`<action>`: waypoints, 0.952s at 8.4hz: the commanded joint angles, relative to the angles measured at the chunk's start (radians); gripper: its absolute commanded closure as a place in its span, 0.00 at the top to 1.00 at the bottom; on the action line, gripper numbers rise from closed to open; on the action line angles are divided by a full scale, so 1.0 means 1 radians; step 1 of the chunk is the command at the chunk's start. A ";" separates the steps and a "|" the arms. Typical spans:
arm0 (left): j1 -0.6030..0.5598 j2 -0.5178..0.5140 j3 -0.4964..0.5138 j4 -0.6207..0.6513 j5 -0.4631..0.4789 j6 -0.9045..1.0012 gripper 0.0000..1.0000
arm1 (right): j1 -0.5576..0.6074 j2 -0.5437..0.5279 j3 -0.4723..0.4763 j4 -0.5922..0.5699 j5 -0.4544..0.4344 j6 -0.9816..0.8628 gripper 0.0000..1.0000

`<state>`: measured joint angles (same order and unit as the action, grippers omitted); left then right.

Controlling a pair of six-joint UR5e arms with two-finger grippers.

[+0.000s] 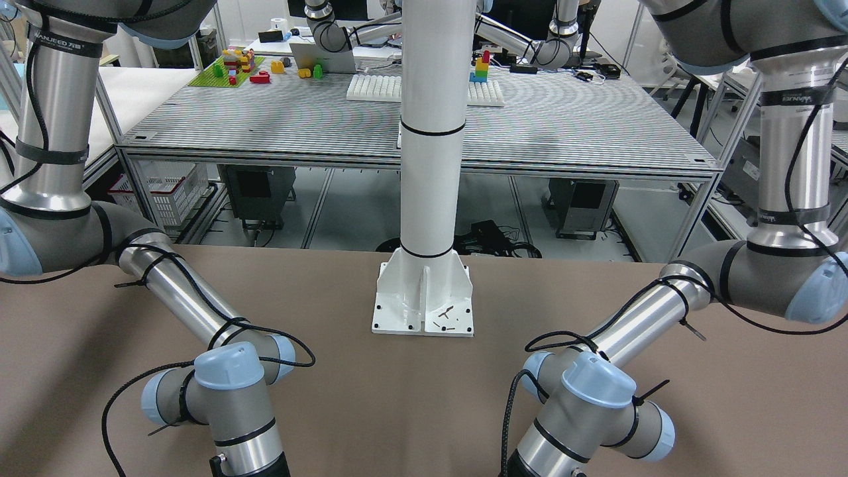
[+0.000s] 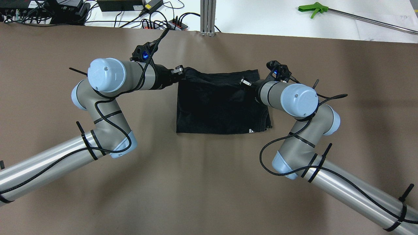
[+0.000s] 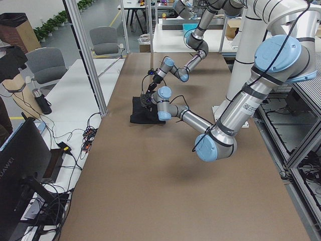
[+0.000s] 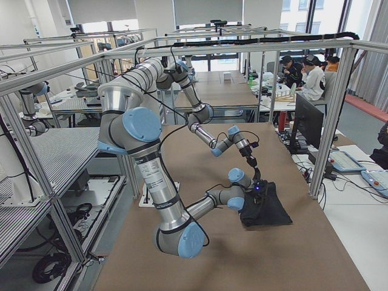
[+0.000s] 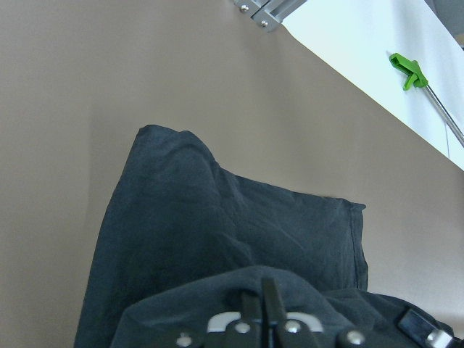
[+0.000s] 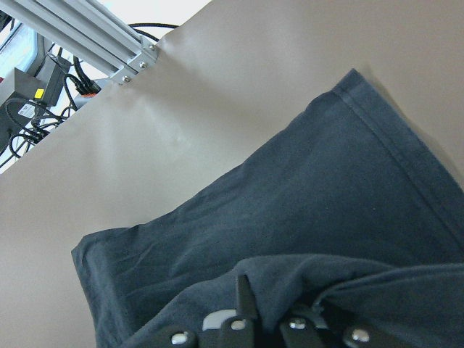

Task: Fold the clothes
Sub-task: 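Lay the folded edge down at the shirt's far edge with both grippers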

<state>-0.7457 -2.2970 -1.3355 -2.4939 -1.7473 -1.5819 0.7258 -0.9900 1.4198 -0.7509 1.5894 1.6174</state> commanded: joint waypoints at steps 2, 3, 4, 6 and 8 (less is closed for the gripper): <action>0.000 -0.002 0.001 -0.003 0.005 0.005 0.03 | 0.001 0.001 -0.015 -0.001 -0.005 -0.013 0.94; 0.000 -0.004 0.001 -0.003 0.005 0.005 0.04 | 0.003 0.001 -0.016 0.001 -0.003 -0.025 0.94; 0.000 -0.004 0.002 -0.003 0.006 0.005 0.04 | 0.006 -0.001 -0.016 0.001 0.000 -0.039 0.94; 0.000 -0.006 0.004 -0.002 0.011 0.008 0.17 | 0.026 -0.001 -0.016 -0.001 0.029 -0.056 0.94; 0.002 -0.009 0.021 -0.005 0.015 0.014 0.95 | 0.032 -0.001 -0.016 0.001 0.046 -0.060 0.94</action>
<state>-0.7448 -2.3026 -1.3264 -2.4969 -1.7358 -1.5727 0.7502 -0.9908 1.4034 -0.7506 1.6177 1.5640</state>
